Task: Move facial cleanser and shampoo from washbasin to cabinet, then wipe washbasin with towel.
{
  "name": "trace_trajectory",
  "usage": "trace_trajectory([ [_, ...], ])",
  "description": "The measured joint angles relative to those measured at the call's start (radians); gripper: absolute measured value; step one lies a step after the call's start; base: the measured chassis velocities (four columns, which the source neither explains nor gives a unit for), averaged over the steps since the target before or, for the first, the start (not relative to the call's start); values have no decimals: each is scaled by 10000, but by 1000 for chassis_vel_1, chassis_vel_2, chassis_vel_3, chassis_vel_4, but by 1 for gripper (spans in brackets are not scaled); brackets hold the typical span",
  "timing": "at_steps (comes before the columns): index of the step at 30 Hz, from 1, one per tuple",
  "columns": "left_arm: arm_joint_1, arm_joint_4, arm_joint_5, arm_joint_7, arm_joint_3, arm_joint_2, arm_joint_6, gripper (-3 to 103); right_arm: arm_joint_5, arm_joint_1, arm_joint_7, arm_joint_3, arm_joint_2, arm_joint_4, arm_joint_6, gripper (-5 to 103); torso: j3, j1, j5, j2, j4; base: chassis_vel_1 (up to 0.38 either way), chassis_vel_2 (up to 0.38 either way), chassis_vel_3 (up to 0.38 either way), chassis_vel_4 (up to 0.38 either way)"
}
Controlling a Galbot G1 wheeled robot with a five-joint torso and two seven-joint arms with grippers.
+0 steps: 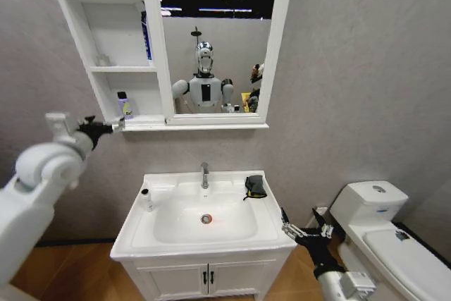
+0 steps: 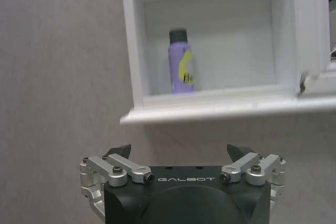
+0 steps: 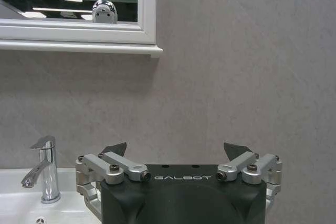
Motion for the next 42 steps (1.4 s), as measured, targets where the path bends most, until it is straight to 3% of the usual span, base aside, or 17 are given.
trace_trajectory([
  [2, 1228, 50, 1155, 322, -44, -1213, -950, 100, -61, -24, -51, 9, -41, 45, -56, 100, 1, 2, -3, -1, -4, 0, 0, 0, 0],
  [5, 1568, 196, 1870, 713, 67, -1815, -1334, 100, -73, -3, -53, -8, -55, 52, -90, 100, 1, 1, 5, 0, -4, 0, 0, 0, 0],
  [9, 1903, 1576, 3658, 1499, 652, -3337, -2292, 100, -148, 135, -74, -136, -11, 94, -213, 100, 1, 2, 4, 0, -6, 0, 0, 0, 0],
  [18, 1416, 4036, 5106, 2016, 916, -4878, -3373, 100, -98, 178, -84, -5, -29, 165, -296, 100, 3, 4, 2, -2, -5, 0, 0, 0, 0],
  [21, 1141, 4550, 5328, 2066, 948, -5036, -3805, 100, -60, 127, -93, 46, -40, 145, -276, 100, 2, 4, 4, -2, -5, 0, 0, 0, 0],
  [26, 792, 5324, 5385, 2056, 1047, -5118, -4050, 100, -51, 131, -101, 47, -45, 113, -259, 100, 3, 5, 2, -2, -3, 0, 0, 0, 0],
  [41, 26, 6406, 5342, 2250, 1025, -5189, -4007, 101, -47, 167, -120, 45, -10, -49, -193, 100, 3, 5, 2, -2, -4, 0, 0, 0, 0],
  [42, -39, 6582, 5396, 2300, 1025, -5235, -3997, 96, -47, 150, -119, 56, -7, -61, -171, 100, 3, 4, 0, -2, -4, 0, 0, 0, 0],
])
